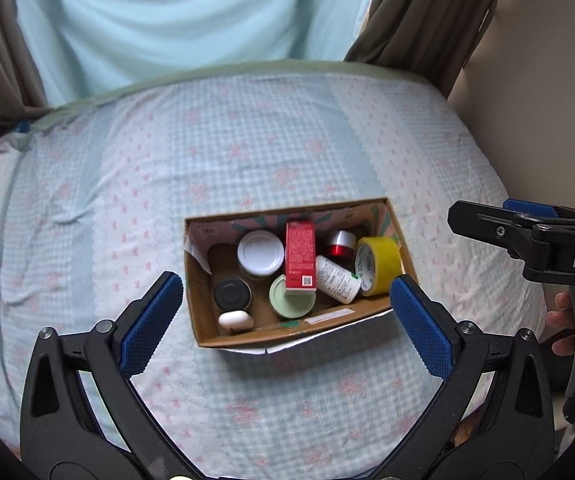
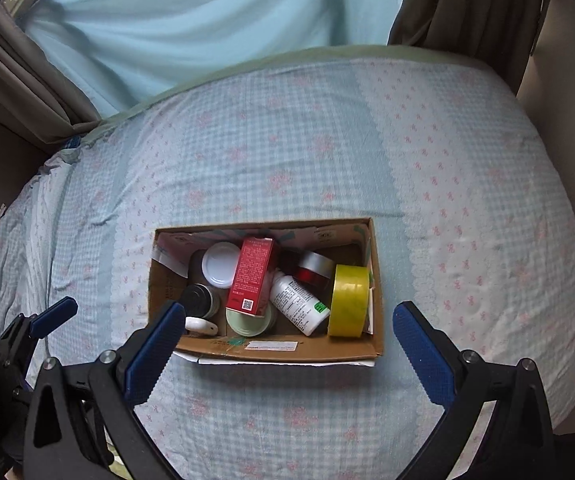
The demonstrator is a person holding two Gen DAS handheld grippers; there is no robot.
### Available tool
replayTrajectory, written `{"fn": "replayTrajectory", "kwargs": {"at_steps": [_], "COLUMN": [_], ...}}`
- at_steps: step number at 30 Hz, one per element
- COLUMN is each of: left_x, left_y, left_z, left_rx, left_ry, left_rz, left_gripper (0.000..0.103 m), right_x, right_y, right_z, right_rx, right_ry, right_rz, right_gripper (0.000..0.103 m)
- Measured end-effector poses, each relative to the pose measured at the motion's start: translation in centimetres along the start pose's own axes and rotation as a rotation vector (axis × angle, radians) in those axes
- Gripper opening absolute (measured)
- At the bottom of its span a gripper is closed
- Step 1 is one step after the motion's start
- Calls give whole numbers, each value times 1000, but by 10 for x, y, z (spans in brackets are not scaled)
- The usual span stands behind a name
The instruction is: Organize rigid objects
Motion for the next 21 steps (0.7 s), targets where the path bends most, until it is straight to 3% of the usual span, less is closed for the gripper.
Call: {"fn": "replayTrajectory", "kwargs": {"at_steps": [6,12,21], "left_x": [21,55,91], "left_y": [-21,-16,12], "left_z": [-97,-183,-236], "left_rx": [182,356,481], "left_ry": [-20,-60,-109], "left_rz": [-7,-22,-37], "left_gripper": [103,103,103], "right_x": [-4,4,32], "right_y": [0,18,53], "right_z": [-97,-180,-240], "right_rx": [167,308,438], "right_ry": [18,35,95], "right_rz": [-41,-111,-141], "right_gripper": [103,103,103]}}
Point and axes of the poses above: each gripper's, at about its wrist camera, not at the fingertips, and z roughly the way its jaws point, x to its right, y to its underside, the point moved 3 cm from there along z, roughly the way its jaws point, and after that the axes turned 3 degrees about x, right-handed, at the moved point
